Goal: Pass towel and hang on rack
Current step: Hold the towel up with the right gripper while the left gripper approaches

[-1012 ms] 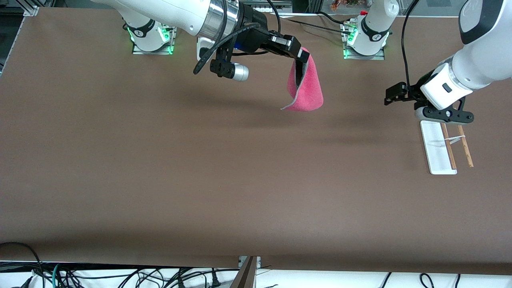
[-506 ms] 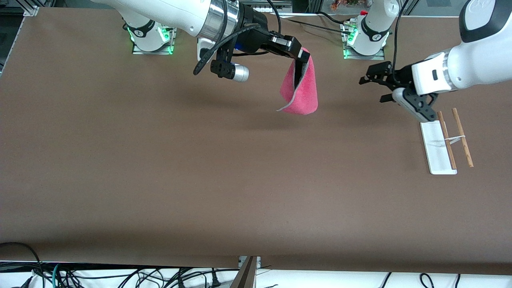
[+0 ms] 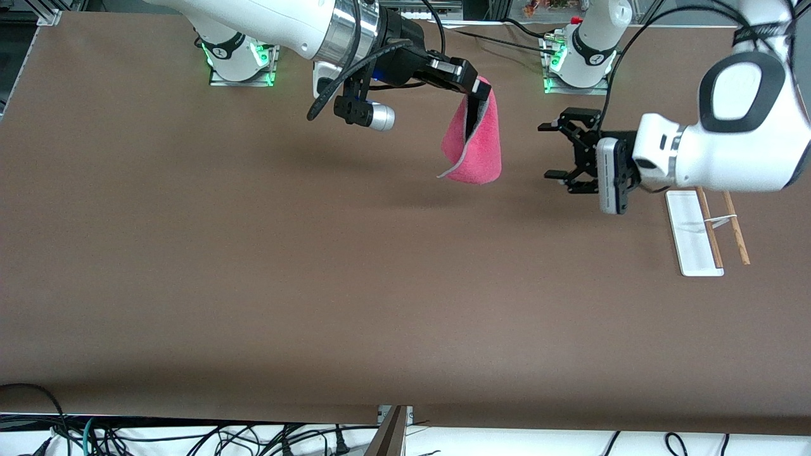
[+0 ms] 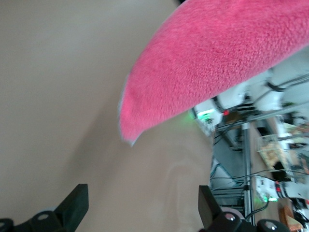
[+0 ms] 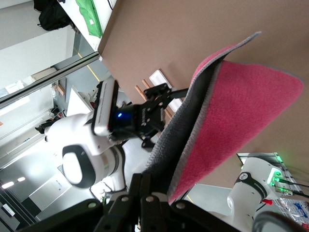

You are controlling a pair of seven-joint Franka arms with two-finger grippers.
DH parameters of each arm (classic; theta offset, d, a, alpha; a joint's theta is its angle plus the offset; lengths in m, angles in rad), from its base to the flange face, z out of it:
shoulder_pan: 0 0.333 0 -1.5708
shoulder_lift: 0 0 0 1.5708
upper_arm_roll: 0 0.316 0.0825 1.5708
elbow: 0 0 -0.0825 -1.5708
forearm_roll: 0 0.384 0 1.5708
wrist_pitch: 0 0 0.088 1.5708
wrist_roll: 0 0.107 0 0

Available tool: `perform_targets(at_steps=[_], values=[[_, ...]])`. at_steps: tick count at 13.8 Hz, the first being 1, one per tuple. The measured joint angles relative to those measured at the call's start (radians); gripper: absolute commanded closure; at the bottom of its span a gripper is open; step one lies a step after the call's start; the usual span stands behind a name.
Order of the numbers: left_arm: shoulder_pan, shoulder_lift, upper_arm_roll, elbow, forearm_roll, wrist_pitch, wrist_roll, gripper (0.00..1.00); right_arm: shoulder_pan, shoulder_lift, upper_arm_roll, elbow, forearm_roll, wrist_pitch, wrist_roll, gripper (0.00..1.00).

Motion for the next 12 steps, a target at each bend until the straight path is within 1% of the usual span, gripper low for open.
perform_targets(at_steps=[4, 7, 8, 9, 10, 11, 12], values=[[0.000, 0.103, 0.001, -0.045, -0.182, 0.008, 0.325, 0.00, 0.000, 0.001, 0.000, 0.000, 0.000, 0.000, 0.000, 1.00], [0.000, 0.132, 0.000, -0.082, -0.289, 0.008, 0.464, 0.02, 0.000, 0.001, 0.000, 0.000, 0.000, 0.000, 0.000, 1.00], [-0.002, 0.132, -0.001, -0.095, -0.320, 0.008, 0.501, 0.08, 0.000, 0.001, 0.000, 0.000, 0.000, 0.000, 0.001, 1.00], [-0.005, 0.132, -0.002, -0.105, -0.342, 0.010, 0.529, 0.25, 0.000, 0.002, 0.000, 0.000, 0.000, 0.000, 0.001, 1.00], [-0.006, 0.132, -0.003, -0.111, -0.351, 0.011, 0.545, 0.31, 0.000, 0.002, 0.000, 0.000, 0.000, 0.000, 0.001, 1.00], [-0.006, 0.132, -0.007, -0.116, -0.353, 0.012, 0.550, 0.34, 0.000, 0.002, 0.000, 0.000, 0.000, 0.000, 0.001, 1.00], [-0.007, 0.132, -0.014, -0.123, -0.359, 0.012, 0.556, 0.44, 0.000, 0.002, 0.000, 0.000, 0.000, 0.000, 0.001, 1.00]])
